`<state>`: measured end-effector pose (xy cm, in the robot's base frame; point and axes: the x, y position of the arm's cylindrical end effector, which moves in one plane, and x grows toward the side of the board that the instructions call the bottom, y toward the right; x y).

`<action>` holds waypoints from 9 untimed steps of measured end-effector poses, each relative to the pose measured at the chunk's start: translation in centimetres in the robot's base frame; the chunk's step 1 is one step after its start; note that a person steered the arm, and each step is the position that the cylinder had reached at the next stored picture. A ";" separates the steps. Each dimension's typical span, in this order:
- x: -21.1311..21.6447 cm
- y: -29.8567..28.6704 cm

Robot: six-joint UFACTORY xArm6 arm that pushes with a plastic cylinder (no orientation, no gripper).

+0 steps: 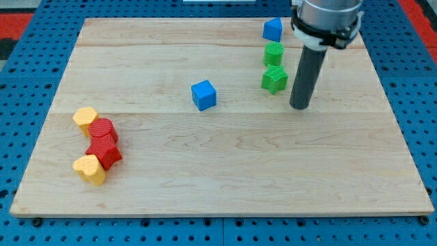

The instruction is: Keep green star at center left of the board

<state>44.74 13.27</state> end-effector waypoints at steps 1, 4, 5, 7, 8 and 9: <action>4.3 -0.2; 4.8 -14.6; 2.6 -17.2; 0.7 -6.9; -3.3 0.2; -5.9 2.6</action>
<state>38.89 15.85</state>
